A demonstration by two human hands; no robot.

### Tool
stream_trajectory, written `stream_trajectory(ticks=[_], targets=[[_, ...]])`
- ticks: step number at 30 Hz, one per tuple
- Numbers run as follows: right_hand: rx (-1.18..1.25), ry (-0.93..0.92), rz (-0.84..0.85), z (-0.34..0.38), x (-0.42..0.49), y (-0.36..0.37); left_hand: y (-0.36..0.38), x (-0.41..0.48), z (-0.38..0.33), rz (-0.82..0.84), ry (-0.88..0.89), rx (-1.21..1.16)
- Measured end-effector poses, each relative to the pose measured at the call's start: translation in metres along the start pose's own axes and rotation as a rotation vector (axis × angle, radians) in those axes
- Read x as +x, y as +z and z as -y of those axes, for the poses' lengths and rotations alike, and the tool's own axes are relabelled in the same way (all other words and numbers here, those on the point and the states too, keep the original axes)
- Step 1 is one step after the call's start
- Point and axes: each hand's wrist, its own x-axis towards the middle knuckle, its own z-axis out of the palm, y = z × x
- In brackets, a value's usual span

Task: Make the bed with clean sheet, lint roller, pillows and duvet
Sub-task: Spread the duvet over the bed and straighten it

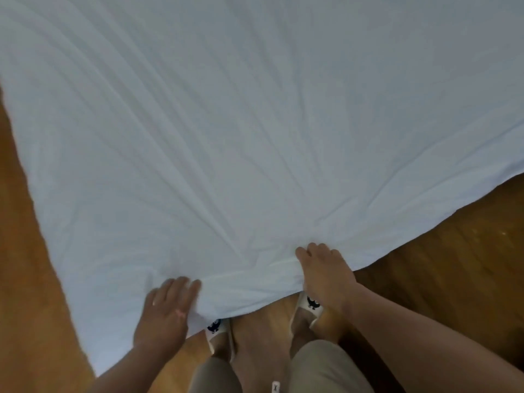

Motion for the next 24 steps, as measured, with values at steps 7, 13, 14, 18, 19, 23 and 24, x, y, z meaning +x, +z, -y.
stream_trajectory(ticks=[7,13,14,18,19,23,24], targets=[[0.159,-0.135,-0.017,0.178,0.036,0.043,0.025,-0.002,0.106,0.06,0.073,0.038],[0.222,0.049,-0.274,0.233,0.069,0.054,0.043,0.014,0.117,-0.216,0.232,-0.091],[0.203,0.067,-0.228,0.232,0.074,0.046,0.041,0.017,0.117,-0.21,0.23,-0.103],[0.229,0.125,-0.144,0.233,0.079,0.032,0.031,0.022,0.118,-0.169,0.207,-0.129],[0.246,0.138,-0.134,0.235,0.075,0.035,0.031,0.02,0.118,-0.171,0.206,-0.132],[0.311,0.128,-0.209,0.237,0.051,0.06,0.044,-0.001,0.116,-0.184,0.178,-0.198],[0.31,0.12,-0.233,0.237,0.044,0.066,0.048,-0.011,0.114,-0.186,0.182,-0.209]])
